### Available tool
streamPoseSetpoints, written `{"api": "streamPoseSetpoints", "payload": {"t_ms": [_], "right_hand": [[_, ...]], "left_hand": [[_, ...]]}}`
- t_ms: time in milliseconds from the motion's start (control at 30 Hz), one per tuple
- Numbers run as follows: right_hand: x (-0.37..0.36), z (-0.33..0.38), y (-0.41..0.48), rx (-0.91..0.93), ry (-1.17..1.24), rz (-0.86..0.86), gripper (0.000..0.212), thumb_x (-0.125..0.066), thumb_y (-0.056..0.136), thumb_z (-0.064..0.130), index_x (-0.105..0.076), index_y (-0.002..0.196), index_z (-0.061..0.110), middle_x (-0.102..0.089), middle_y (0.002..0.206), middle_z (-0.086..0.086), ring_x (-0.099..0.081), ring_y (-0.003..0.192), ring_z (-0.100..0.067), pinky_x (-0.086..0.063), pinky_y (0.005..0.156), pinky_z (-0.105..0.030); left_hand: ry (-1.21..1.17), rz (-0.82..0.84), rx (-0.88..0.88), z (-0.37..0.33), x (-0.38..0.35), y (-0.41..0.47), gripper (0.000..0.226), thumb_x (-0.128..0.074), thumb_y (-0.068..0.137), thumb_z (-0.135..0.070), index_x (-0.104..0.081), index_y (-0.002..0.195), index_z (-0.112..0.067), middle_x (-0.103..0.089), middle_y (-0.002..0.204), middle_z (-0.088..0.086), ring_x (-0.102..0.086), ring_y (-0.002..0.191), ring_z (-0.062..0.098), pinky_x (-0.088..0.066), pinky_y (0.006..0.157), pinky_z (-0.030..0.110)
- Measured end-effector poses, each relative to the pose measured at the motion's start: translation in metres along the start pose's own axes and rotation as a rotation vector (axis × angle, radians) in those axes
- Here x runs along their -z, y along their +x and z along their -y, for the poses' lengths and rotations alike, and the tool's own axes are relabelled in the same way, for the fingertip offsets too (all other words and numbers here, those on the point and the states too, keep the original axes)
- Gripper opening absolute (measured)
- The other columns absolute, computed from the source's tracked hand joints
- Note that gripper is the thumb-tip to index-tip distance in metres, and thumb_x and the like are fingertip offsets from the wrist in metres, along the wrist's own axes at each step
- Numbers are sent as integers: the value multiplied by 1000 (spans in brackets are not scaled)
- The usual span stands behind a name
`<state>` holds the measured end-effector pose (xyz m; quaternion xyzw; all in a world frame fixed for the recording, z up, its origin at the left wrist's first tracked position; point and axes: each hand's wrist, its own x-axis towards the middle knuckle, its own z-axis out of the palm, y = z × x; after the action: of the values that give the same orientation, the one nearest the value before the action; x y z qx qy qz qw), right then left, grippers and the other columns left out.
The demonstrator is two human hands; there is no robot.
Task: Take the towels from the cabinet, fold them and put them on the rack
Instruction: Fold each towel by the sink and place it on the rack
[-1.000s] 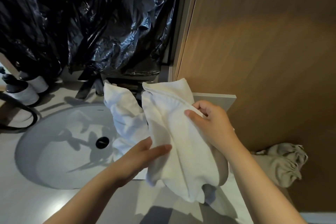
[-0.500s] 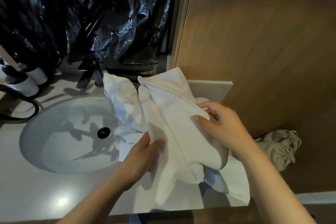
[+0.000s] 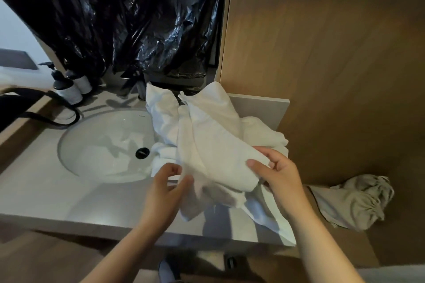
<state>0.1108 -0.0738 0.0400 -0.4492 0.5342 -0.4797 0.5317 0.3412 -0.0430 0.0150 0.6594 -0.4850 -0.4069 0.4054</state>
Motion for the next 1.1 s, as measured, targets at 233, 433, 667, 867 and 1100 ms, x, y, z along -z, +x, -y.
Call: {"api": "streamPoseSetpoints", "payload": {"t_ms": [233, 433, 667, 867, 1100], "right_hand": [[-10, 41, 11, 319, 55, -102, 26, -66, 91, 17, -65, 113, 31, -73, 106, 17, -69, 100, -4, -56, 73, -17], [-13, -20, -5, 61, -236, 65, 62, -72, 73, 50, -54, 131, 34, -62, 129, 17, -59, 120, -9, -51, 98, -27], [-20, -58, -21, 48, -329, 35, 46, -73, 83, 48, -49, 119, 64, -54, 124, 42, -50, 116, 17, -43, 81, 1], [-13, -49, -5, 118, -434, -131, 20, -59, 96, 31, -56, 115, 34, -60, 100, 29, -58, 92, 15, -46, 68, -5], [10, -25, -6, 248, -341, -406, 5, -54, 99, 18, -55, 96, 22, -57, 73, 6, -54, 55, -19, -48, 45, -30]], "left_hand": [[-338, 22, 94, -34, 1, 26, 5, -52, 97, -22, -52, 92, -21, -55, 71, 2, -53, 52, 10, -42, 40, 23], [-483, 249, 336, -15, 10, 14, 18, -42, 101, -23, -58, 106, -21, -65, 99, 6, -62, 81, 20, -52, 51, 27], [-387, 306, 338, 0, 12, 24, 21, -38, 102, -29, -50, 117, -20, -59, 117, 12, -60, 102, 31, -54, 65, 36], [-480, 325, 312, 9, 19, 33, 25, -39, 101, -26, -52, 121, -16, -59, 122, 17, -58, 109, 37, -55, 80, 47], [-278, 167, 306, 9, 26, 46, 24, -43, 102, -21, -49, 120, -6, -60, 106, 12, -61, 85, 25, -52, 59, 35]]}}
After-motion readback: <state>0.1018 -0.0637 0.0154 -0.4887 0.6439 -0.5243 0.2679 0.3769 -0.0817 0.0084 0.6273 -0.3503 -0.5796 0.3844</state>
